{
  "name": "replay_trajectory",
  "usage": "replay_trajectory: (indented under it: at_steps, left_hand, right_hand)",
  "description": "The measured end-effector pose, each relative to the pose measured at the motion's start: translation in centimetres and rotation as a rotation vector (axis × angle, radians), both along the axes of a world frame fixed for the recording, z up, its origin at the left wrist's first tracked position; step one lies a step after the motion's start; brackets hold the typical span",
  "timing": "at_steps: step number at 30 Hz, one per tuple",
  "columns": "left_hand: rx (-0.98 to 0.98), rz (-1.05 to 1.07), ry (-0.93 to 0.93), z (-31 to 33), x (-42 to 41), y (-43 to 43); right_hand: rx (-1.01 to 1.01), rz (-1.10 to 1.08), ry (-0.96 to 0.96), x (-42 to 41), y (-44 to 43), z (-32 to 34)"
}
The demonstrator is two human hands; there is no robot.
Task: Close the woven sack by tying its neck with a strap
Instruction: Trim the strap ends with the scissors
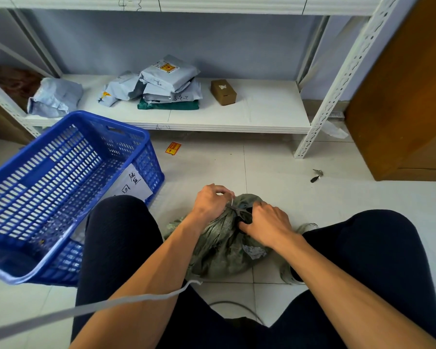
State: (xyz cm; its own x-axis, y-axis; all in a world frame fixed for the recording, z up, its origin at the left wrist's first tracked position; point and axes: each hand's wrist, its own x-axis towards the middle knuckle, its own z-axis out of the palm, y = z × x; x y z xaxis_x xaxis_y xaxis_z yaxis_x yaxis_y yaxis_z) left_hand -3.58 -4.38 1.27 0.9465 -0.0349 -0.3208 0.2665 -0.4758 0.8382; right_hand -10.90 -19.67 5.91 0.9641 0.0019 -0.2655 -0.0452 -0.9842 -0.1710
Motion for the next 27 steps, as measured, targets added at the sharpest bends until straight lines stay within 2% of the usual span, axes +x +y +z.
replay_trajectory:
  at_steps: [27]
  left_hand:
    - [-0.055, 0.039, 0.037, 0.71, -0.29, 0.19]
  right_hand:
    - [0.028, -0.008, -0.013, -0.10, -0.02, 0.53]
